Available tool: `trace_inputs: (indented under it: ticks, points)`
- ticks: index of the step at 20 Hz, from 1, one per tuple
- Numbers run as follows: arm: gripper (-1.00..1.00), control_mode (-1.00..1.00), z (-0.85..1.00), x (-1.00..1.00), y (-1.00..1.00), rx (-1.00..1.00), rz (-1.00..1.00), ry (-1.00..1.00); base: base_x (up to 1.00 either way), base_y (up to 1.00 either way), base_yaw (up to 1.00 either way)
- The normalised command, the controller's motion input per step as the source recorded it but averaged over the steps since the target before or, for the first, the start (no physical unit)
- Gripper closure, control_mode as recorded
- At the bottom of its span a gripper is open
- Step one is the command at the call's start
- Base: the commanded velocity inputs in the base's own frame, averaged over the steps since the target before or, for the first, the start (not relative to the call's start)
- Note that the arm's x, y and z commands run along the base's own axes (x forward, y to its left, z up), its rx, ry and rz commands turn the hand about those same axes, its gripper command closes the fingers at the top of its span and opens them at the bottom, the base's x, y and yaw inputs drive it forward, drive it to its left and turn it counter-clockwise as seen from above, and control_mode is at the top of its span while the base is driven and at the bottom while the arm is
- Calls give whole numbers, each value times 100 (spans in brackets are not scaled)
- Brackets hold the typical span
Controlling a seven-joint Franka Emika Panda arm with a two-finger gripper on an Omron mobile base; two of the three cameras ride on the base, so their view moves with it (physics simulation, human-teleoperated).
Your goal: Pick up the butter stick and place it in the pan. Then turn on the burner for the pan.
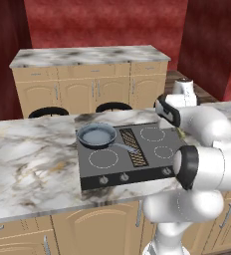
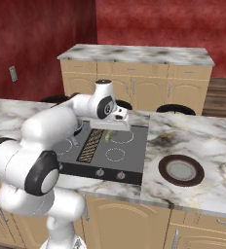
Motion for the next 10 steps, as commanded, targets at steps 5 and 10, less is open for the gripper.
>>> trace_inputs:
  ticks: [5, 10]
  points:
    - [100, -100, 9, 44, 92, 0, -7, 1, 0, 0, 0]
    - [100, -100, 0, 50, 91, 0, -1, 0, 0, 0, 0]
